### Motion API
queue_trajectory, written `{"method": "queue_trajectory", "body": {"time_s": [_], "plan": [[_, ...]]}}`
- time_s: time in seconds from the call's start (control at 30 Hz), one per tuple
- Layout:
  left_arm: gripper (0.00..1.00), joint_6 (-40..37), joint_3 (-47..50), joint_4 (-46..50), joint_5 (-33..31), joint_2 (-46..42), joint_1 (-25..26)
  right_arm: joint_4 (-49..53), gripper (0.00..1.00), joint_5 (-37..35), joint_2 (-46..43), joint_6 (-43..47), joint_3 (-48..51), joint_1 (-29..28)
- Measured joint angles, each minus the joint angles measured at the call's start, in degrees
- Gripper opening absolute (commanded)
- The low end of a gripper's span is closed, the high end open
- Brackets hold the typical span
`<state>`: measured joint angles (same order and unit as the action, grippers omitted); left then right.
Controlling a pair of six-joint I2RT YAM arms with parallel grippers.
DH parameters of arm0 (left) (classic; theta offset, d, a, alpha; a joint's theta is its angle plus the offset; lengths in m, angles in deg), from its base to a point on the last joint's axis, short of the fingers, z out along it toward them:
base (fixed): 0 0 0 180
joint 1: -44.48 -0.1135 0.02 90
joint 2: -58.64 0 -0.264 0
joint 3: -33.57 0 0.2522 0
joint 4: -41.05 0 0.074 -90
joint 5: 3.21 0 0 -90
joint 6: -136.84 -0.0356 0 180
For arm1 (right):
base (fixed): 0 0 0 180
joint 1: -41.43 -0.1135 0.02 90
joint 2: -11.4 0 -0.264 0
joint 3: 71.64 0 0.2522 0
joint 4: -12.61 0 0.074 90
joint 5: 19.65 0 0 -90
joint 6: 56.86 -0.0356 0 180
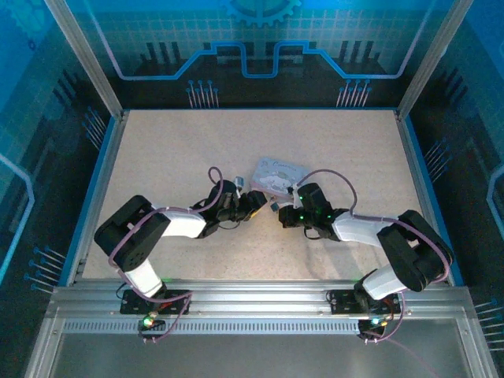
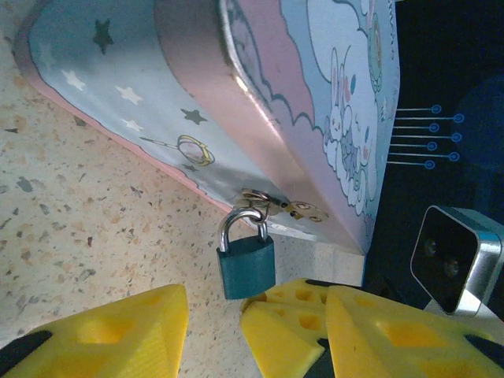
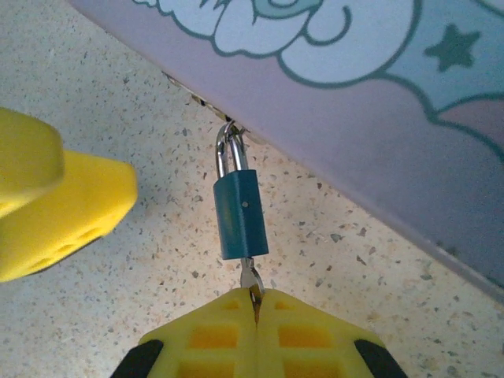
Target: Unlock the padlock with the key
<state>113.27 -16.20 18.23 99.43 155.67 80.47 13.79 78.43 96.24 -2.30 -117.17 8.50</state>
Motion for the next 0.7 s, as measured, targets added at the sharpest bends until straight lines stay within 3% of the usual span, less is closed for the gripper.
{"method": "queue_trajectory", "body": {"time_s": [0.7], "plan": [[0.43, 3.5, -0.3, -4.2, 0.0, 5.2, 2.0, 3.1, 0.00, 6.1, 0.0, -9.7, -1.5, 2.2]]}}
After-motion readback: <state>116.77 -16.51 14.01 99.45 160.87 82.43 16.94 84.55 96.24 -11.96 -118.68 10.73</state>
